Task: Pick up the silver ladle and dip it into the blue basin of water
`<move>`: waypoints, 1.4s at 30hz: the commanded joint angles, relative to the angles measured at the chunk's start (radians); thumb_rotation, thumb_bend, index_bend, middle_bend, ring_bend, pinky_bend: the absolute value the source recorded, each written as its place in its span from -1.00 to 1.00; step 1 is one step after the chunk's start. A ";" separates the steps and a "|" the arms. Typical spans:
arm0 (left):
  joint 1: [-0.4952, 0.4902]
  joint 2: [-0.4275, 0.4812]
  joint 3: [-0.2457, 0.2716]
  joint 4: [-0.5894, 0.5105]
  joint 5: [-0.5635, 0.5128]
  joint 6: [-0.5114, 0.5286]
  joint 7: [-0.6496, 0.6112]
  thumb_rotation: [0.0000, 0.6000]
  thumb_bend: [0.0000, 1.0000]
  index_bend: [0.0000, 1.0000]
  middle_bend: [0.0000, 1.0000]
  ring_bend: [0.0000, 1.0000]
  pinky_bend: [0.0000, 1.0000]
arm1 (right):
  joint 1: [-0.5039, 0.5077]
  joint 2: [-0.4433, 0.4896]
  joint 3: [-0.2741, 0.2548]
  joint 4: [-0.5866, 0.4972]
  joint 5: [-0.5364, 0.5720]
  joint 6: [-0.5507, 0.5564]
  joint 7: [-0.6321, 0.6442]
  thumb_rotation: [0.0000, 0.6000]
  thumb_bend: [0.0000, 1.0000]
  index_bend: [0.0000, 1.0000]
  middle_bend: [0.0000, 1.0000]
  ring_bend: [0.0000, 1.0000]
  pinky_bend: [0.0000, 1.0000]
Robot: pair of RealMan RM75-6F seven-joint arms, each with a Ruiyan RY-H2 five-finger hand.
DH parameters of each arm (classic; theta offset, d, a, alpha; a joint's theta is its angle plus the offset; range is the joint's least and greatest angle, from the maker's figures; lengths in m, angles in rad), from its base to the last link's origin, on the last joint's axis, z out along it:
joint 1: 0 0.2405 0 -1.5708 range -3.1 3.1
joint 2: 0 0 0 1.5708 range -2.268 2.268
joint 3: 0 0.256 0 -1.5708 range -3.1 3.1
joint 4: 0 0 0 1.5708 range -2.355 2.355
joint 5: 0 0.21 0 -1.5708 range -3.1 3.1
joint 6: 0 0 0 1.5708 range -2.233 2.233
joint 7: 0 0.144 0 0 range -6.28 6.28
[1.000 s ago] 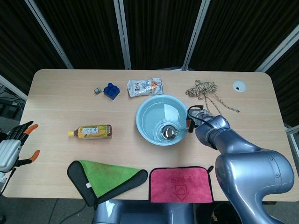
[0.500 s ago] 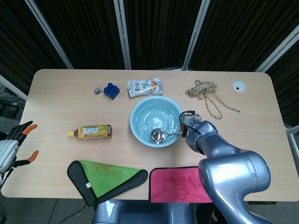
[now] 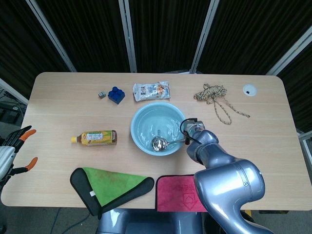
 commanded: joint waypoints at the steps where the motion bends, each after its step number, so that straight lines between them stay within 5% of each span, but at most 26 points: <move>1: 0.000 -0.001 0.001 0.002 0.001 0.001 0.001 0.88 -0.25 -0.82 -1.00 -1.00 -1.00 | 0.000 -0.002 -0.001 0.006 -0.006 -0.005 0.006 1.00 -0.03 0.44 -0.94 -1.00 -1.00; 26: -0.006 -0.025 -0.005 -0.015 -0.030 -0.018 0.088 0.88 -0.25 -0.82 -1.00 -1.00 -1.00 | 0.006 0.216 0.030 -0.115 -0.032 0.028 0.011 1.00 -0.02 0.43 -0.94 -1.00 -1.00; 42: -0.005 -0.032 -0.006 -0.013 -0.022 -0.007 0.108 0.88 -0.25 -0.82 -1.00 -1.00 -1.00 | 0.020 0.227 0.017 -0.123 -0.047 0.010 0.018 1.00 -0.02 0.44 -0.94 -1.00 -1.00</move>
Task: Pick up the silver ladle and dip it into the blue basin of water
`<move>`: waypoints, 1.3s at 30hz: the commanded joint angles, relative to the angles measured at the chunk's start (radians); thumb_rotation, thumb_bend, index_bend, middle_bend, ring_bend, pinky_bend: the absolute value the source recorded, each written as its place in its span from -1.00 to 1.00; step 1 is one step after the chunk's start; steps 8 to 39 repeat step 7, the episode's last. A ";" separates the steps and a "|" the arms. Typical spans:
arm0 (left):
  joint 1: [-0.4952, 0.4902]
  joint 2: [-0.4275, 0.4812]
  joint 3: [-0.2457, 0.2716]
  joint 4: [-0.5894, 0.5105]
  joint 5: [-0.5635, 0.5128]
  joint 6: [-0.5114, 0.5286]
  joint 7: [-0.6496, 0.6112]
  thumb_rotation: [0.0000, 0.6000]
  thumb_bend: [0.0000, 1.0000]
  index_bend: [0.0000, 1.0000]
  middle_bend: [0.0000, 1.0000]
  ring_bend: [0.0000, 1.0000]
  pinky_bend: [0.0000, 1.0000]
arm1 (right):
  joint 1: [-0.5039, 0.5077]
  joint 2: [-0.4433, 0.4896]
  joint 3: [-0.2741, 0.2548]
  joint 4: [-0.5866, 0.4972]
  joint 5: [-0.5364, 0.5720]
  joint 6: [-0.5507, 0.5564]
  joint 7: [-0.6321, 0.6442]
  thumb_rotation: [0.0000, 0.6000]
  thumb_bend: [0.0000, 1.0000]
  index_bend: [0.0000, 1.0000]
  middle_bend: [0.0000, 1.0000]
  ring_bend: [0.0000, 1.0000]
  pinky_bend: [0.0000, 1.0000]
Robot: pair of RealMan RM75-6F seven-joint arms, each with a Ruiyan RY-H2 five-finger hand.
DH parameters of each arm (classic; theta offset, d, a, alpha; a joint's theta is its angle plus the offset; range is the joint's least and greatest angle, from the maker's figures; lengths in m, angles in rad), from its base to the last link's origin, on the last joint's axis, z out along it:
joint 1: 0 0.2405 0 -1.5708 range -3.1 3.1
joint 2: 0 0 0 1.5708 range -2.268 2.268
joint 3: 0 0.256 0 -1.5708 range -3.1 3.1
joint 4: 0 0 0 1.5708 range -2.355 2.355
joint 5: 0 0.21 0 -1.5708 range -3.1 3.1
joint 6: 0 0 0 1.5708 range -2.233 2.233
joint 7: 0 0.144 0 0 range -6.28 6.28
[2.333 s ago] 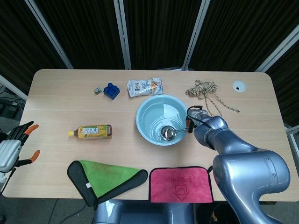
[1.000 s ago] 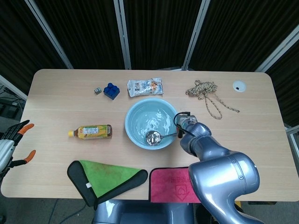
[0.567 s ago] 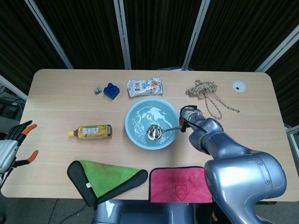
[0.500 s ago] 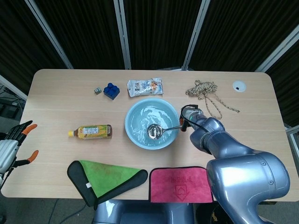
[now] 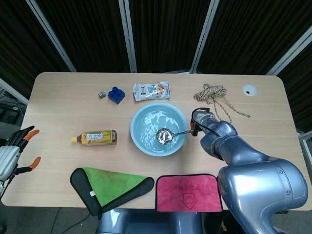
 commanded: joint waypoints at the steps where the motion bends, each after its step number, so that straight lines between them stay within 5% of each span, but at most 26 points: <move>1: -0.001 -0.004 0.002 0.005 0.007 0.003 -0.002 0.89 -0.25 -0.82 -1.00 -1.00 -1.00 | 0.008 0.004 -0.004 -0.006 -0.001 0.001 0.004 1.00 -0.02 0.44 -0.94 -1.00 -1.00; 39: -0.008 -0.008 0.004 0.015 0.010 -0.008 -0.015 0.88 -0.25 -0.82 -1.00 -1.00 -1.00 | 0.020 0.021 -0.018 -0.034 0.003 0.024 0.012 1.00 -0.02 0.44 -0.94 -1.00 -1.00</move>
